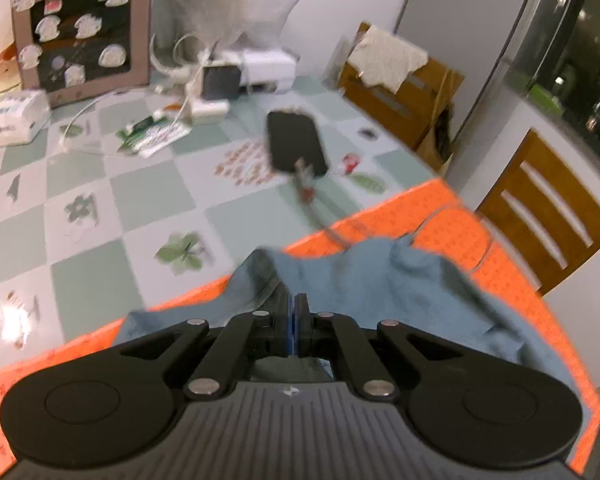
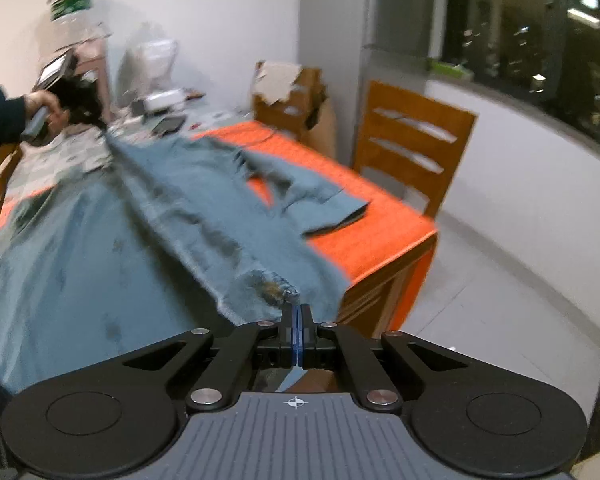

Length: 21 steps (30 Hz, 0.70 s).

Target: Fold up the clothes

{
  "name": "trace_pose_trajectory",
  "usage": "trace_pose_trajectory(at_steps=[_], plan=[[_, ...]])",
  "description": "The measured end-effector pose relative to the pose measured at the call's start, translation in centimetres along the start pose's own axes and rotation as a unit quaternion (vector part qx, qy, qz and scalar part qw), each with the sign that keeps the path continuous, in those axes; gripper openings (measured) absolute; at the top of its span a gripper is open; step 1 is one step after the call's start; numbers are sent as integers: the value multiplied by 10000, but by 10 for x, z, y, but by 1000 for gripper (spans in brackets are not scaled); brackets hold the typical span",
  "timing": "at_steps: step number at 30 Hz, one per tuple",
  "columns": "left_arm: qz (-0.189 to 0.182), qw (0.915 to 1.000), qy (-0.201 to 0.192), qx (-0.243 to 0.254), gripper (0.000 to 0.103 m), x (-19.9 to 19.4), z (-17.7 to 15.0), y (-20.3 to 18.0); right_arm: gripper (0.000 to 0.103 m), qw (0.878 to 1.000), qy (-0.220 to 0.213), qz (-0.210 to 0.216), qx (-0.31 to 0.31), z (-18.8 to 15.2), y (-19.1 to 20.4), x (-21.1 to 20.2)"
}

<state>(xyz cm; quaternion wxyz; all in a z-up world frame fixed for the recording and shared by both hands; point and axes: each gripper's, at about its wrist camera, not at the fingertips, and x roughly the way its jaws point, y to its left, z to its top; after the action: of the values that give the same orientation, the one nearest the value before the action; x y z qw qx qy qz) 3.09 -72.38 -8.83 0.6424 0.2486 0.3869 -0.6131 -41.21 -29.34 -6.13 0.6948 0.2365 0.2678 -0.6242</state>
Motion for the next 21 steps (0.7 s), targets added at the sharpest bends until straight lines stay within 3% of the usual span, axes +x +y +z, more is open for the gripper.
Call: trace_pose_trajectory(at_steps=[4,8,11,14,17,21], plan=[[364,9984,396,-161,1,23,-25,27,3,9970,615,472,42,-27,16,15],[501,9965,576,-343,1,32,-41,53,4,9897,1114,825,348,-38,25,24],[462,9968,560,-343,1,31,-45,57,6,9913,1080,700,278,-30,26,23],[439,9975,510,-236,1,30,-41,51,21,9942,791,722,111,-10,26,21],[416,9980,451,-126,1,29,-36,44,30,9935,591,969,-97,8,32,28],[397,9986,342,-34,1,27,-29,39,31,9874,682,1300,-584,14,52,55]])
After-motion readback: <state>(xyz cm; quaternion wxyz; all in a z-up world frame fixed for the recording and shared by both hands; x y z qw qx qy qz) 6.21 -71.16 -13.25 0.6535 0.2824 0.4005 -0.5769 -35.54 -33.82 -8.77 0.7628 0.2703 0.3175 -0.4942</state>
